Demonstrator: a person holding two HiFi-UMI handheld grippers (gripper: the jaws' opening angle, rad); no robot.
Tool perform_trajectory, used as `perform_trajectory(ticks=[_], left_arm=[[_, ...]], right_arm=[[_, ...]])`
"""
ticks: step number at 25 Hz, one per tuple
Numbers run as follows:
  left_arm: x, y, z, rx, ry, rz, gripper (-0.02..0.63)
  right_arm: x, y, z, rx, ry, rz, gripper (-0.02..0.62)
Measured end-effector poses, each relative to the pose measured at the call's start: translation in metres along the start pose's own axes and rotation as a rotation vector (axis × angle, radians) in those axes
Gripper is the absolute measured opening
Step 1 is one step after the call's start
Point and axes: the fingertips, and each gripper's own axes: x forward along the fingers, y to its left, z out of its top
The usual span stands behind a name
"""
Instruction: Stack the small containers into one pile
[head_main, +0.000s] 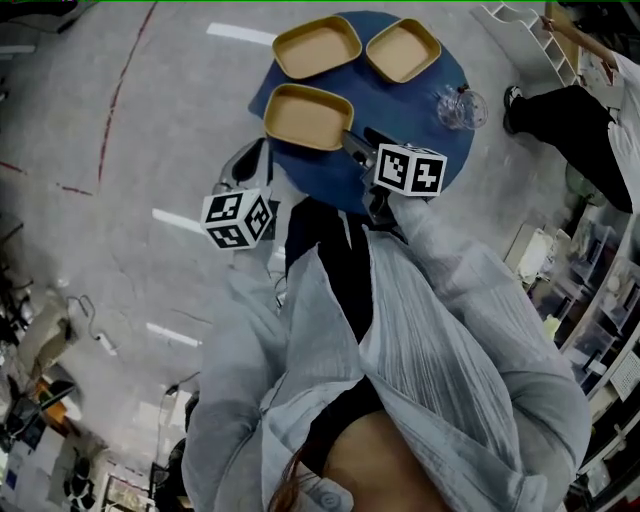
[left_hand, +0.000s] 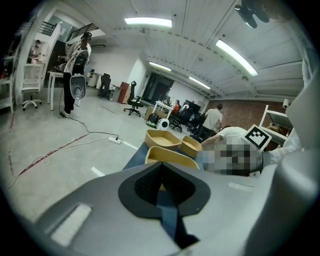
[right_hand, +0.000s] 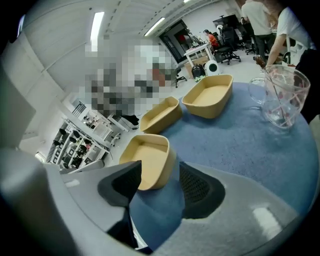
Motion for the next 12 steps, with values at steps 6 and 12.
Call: perform_trajectory(ticks=[6,12], left_arm=[[-0.001,-0.001,-0.012,-0.034,0.004,0.05,0.015],[-0.005,0.002,-0.009,-0.09,-0.044,0.099,0.015]], right_arm=[[0.01,-0.011,-0.001,0.087,0.007,0.019,0.234],[0.028,-0.006,-0.003,0.115,0.056,0.025,0.156]])
